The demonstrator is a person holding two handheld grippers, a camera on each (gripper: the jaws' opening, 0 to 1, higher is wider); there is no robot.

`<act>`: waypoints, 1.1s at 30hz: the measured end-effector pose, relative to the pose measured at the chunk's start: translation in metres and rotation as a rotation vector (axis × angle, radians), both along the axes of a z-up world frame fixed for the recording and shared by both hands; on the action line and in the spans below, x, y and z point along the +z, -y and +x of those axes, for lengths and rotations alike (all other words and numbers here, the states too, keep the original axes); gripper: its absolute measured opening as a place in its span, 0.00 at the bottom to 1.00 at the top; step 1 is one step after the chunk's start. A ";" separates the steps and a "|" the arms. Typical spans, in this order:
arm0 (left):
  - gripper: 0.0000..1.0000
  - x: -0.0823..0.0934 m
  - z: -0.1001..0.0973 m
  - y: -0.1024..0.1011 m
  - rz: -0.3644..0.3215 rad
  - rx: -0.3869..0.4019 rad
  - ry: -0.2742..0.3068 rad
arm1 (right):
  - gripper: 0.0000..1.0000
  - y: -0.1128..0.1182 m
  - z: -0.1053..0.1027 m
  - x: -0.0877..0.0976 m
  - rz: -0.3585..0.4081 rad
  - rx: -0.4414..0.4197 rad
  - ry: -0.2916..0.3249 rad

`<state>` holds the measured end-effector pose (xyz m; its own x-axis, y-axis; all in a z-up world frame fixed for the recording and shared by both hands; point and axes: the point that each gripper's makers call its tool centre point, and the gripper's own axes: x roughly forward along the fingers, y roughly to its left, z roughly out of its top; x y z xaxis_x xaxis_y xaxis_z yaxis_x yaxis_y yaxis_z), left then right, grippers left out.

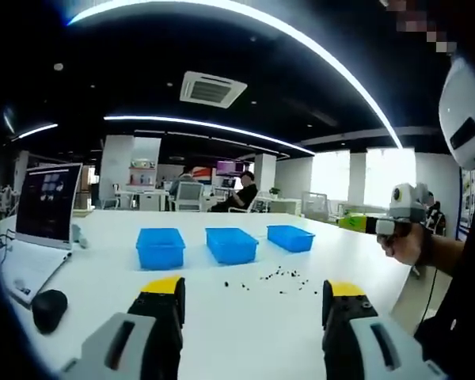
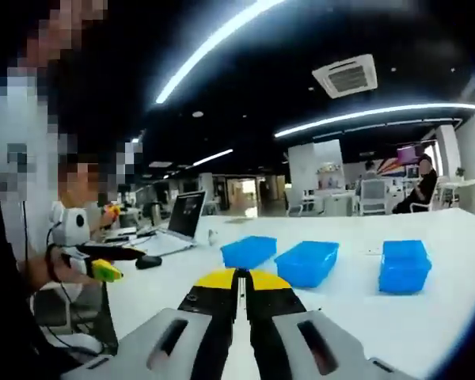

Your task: Pick up the resistors one by one and place each resistor into its matching bin, sorting the parts by color and model until every resistor is separated into the correct bin for its type

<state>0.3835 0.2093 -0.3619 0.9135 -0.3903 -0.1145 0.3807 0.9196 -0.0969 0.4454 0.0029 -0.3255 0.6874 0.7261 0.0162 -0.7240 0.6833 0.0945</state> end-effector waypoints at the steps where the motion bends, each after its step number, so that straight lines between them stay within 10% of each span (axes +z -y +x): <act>1: 0.71 0.000 0.000 0.001 -0.003 -0.002 0.000 | 0.07 0.000 -0.001 0.000 0.000 0.000 -0.001; 17: 0.71 0.000 -0.010 -0.002 -0.008 0.016 0.003 | 0.07 -0.042 0.021 0.023 -0.011 0.098 0.054; 33: 0.71 0.005 -0.014 -0.020 -0.022 0.072 0.018 | 0.07 -0.199 0.150 0.050 -0.066 0.241 0.080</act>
